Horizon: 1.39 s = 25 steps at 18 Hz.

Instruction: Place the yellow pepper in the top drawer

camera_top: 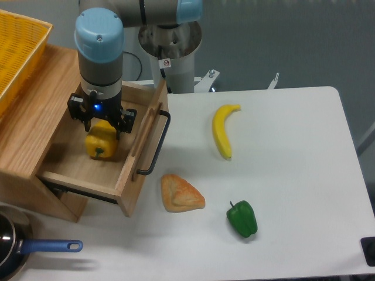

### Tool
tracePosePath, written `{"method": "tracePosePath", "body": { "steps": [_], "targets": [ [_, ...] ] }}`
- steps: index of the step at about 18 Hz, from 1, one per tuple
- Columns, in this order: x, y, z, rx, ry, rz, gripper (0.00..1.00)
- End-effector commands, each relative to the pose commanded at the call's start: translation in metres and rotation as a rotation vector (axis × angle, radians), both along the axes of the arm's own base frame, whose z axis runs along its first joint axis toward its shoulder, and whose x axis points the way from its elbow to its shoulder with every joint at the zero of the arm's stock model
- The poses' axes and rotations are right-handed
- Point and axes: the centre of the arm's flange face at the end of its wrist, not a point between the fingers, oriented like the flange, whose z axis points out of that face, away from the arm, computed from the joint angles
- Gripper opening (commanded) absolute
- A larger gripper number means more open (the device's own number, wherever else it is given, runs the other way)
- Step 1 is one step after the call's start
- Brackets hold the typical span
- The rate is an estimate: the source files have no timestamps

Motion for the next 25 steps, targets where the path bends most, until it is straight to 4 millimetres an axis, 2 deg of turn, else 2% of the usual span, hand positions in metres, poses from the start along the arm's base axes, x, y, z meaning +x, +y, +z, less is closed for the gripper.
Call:
{"method": "tracePosePath", "body": {
  "steps": [5, 7, 10, 12, 16, 19, 25],
  "targets": [
    [0.000, -0.001, 0.004, 0.008, 0.006, -0.003, 0.91],
    [-0.001, -0.001, 0.012, 0.022, 0.013, -0.002, 0.92],
    [-0.009, 0.000, 0.020, 0.058, 0.038, 0.002, 0.98],
    [-0.017, -0.003, 0.024, 0.074, 0.050, 0.017, 0.99],
    [-0.021, -0.011, 0.034, 0.090, 0.060, 0.031, 1.00],
    [-0.030, -0.029, 0.056, 0.122, 0.084, 0.065, 1.00],
    [-0.067, -0.072, 0.094, 0.183, 0.145, 0.125, 1.00]
  ]
}}
